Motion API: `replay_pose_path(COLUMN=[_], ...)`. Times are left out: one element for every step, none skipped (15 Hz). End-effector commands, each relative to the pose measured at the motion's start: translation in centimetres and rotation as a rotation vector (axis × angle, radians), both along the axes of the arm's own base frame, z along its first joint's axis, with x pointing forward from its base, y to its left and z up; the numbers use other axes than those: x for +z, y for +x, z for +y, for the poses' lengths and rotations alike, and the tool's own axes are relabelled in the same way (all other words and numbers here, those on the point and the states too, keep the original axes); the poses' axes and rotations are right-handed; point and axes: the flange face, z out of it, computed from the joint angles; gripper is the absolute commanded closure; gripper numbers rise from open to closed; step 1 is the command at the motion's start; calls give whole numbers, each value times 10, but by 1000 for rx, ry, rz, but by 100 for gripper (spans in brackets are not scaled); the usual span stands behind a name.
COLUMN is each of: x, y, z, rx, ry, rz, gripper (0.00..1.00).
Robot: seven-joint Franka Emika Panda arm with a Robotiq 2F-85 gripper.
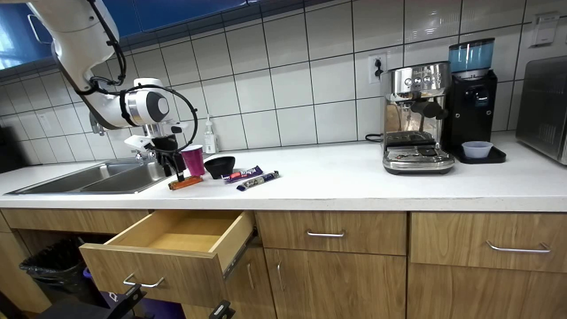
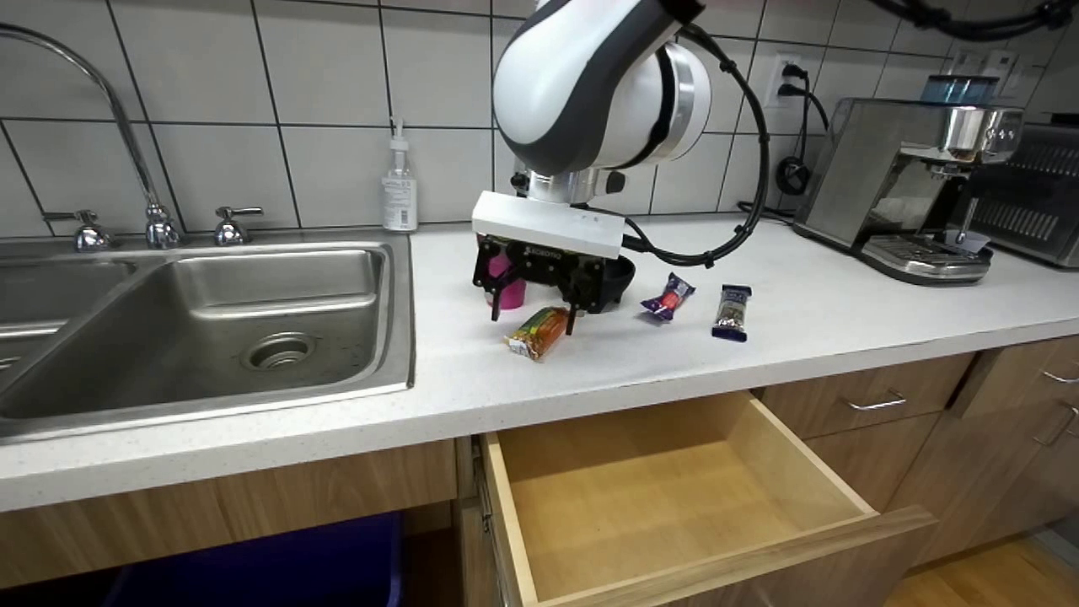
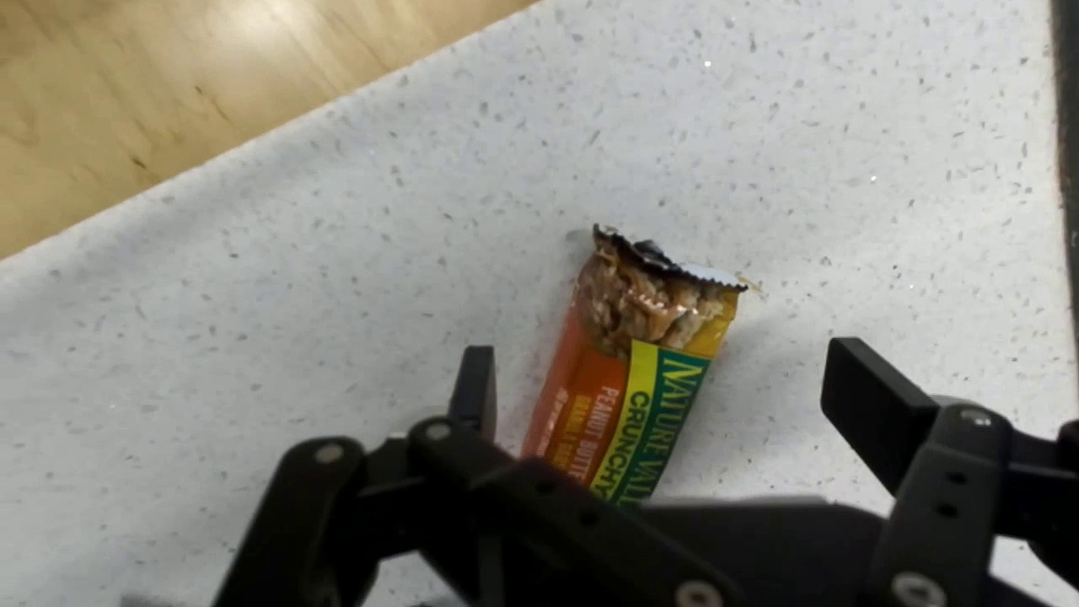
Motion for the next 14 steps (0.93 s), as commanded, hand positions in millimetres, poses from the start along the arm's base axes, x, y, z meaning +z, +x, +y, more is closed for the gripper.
replay_pose_path(x=[9,8,7,6,6,5,5,5,4,3,3,2,1,0], y=[-1,0,2,3,5,6,8,9,10,11,11,12,14,14], z=[-7,-8,-10,-11,-12,-12,-13,-13,-14,-15,-16,-16,-16,-16], rx=[-21,-25,-28,-30,-30,-33,-35,-33,-35,-38,-37,-37,-38,-34], ry=[-3,-9,-10,-10,-11,-13,-15,-13,-15,-17,-16,-18,-20,-17], rz=[13,12,16,19,19,19,17,20,21,23,26,27,28,30], gripper=[0,0,0,0,0,0,0,0,0,0,0,0,0,0])
